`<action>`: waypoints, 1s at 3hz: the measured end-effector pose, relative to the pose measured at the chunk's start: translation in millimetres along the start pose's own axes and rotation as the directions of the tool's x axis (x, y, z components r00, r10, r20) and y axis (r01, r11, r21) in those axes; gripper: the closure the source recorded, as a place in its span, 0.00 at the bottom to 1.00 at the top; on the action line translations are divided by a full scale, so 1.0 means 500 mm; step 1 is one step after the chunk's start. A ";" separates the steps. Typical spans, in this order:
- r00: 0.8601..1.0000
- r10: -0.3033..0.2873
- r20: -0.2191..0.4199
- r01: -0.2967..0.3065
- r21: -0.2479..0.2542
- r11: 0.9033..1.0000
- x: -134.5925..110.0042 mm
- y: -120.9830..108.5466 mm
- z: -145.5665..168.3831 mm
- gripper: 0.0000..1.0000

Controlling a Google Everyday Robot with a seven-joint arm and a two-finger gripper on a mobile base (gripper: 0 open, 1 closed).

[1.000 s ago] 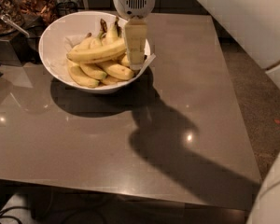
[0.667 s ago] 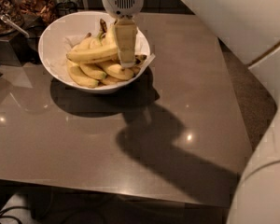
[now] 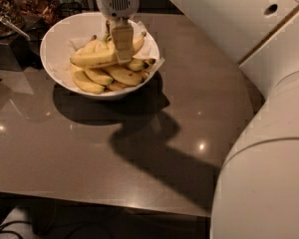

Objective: Pick banana from white bowl

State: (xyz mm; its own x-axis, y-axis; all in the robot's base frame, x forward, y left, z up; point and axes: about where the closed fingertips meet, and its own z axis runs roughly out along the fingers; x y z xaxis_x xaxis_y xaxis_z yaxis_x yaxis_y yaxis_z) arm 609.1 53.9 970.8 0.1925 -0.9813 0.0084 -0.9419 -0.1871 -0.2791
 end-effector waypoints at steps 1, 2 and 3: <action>1.000 -0.014 -0.007 0.013 -0.013 1.000 -0.011 -0.008 0.019 0.40; 1.000 -0.020 -0.019 0.019 -0.038 0.999 -0.017 -0.010 0.048 0.46; 0.999 -0.028 -0.033 0.027 -0.054 0.998 -0.022 -0.004 0.071 0.64</action>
Offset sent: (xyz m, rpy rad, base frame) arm -0.0119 -0.0112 -0.0407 -0.1482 0.1632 -0.0081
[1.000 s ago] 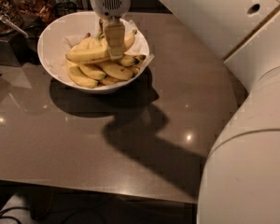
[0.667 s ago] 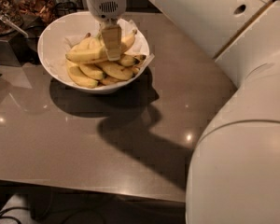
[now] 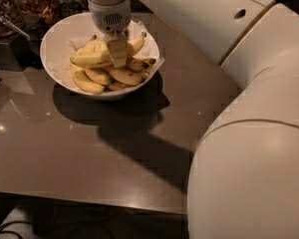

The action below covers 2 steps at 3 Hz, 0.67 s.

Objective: Pick banana from white bowl

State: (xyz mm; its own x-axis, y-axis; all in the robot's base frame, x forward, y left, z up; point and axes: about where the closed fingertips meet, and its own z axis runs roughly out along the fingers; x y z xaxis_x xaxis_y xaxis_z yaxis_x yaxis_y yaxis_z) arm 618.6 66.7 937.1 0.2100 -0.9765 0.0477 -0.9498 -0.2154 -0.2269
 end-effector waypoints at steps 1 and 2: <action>1.000 0.000 -0.007 0.000 0.000 1.000 0.004 0.011 0.007 0.87; 1.000 0.002 -0.007 -0.002 0.001 1.000 0.005 0.012 0.004 1.00</action>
Offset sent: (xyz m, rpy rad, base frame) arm -0.0429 -0.0553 0.0157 -0.0028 -0.0195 -0.0851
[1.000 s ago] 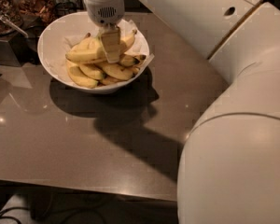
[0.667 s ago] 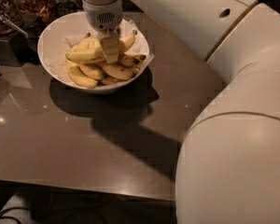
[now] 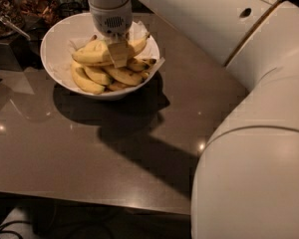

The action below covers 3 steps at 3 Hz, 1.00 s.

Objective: Pick banana from white bowl

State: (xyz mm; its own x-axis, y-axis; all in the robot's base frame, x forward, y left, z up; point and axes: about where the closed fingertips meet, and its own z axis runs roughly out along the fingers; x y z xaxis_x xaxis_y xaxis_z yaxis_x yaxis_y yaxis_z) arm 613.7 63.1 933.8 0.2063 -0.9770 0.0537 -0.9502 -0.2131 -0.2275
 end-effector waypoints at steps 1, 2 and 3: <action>1.000 -0.007 0.022 0.007 0.028 1.000 -0.008 -0.009 -0.002 1.00; 0.998 -0.001 0.070 -0.002 0.044 0.999 -0.006 0.016 -0.031 1.00; 0.993 0.021 0.120 -0.028 0.051 0.998 0.006 0.052 -0.066 1.00</action>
Offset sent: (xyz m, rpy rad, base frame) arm -0.0428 -0.0147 0.0302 0.1177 -0.0008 0.0143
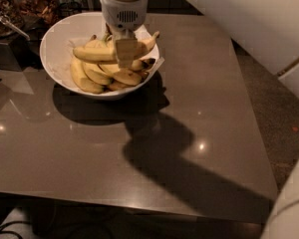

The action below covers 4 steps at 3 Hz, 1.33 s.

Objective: Pick banana from white bowl

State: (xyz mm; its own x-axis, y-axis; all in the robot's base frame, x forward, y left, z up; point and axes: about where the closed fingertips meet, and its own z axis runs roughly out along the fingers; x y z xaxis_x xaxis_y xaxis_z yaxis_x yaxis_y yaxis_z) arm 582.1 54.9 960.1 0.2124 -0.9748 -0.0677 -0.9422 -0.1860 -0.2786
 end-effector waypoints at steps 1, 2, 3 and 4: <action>0.999 0.024 0.033 -0.024 0.005 1.000 0.007 0.028 -0.026 1.00; 0.996 0.065 0.055 -0.066 0.011 0.998 0.018 0.066 -0.046 1.00; 0.990 0.132 0.054 -0.133 0.013 0.991 0.029 0.118 -0.063 1.00; 0.976 0.213 0.046 -0.214 0.007 0.977 0.042 0.174 -0.075 1.00</action>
Offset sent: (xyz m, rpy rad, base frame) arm -0.0634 -0.0369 0.0150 0.0947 0.0260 -0.0995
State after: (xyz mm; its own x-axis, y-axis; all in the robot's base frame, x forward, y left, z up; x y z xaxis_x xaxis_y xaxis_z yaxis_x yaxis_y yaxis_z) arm 494.9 13.8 970.3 0.0185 -0.9853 -0.1697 -0.9639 0.0275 -0.2647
